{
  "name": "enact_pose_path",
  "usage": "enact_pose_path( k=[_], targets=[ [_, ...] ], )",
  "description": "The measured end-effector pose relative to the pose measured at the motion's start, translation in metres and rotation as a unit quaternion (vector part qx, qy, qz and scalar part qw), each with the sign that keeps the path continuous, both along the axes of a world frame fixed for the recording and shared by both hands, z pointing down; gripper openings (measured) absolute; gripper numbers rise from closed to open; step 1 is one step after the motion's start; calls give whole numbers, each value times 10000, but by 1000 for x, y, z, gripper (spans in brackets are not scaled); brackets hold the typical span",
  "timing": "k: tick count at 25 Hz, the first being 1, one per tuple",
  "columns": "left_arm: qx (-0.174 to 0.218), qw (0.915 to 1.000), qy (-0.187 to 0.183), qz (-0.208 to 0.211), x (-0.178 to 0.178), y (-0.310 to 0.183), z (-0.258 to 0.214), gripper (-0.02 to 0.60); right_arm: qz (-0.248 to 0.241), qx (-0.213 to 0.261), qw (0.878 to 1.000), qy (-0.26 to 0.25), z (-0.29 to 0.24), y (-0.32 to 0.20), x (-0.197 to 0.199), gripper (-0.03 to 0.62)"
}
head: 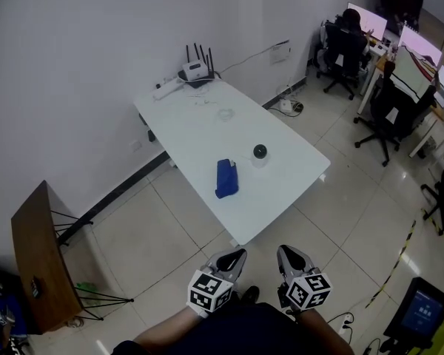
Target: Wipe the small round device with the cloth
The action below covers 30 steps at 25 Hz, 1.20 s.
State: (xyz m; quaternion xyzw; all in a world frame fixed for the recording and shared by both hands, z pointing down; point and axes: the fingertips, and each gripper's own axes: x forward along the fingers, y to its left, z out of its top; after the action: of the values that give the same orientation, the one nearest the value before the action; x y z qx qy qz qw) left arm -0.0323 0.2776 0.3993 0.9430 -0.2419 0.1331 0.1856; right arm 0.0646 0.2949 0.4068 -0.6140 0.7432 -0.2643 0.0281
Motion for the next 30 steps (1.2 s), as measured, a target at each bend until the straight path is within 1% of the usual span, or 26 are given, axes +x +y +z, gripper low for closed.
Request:
enact_pose_path(
  k=[4, 8, 14, 20, 26, 30],
  targets=[
    [7, 10000, -60, -40, 7, -14, 4, 3, -54, -172, 9998, -80, 12, -14, 5, 17],
    [-11, 9999, -123, -52, 14, -26, 11, 3, -51, -221, 9997, -93, 17, -28, 13, 17],
    [16, 10000, -78, -17, 25, -60, 12, 3, 45, -270, 9996, -79, 20, -57, 24, 17],
    [-101, 9999, 11, 95, 32, -117, 17, 3, 136, -363, 9992, -5, 24, -115, 31, 17],
    [-91, 9999, 51, 107, 29, -155, 14, 3, 180, -390, 9991, 56, 22, -146, 30, 17],
    [-74, 9999, 118, 68, 20, -193, 15, 3, 186, -488, 9986, 86, 26, -179, 22, 17]
  ],
)
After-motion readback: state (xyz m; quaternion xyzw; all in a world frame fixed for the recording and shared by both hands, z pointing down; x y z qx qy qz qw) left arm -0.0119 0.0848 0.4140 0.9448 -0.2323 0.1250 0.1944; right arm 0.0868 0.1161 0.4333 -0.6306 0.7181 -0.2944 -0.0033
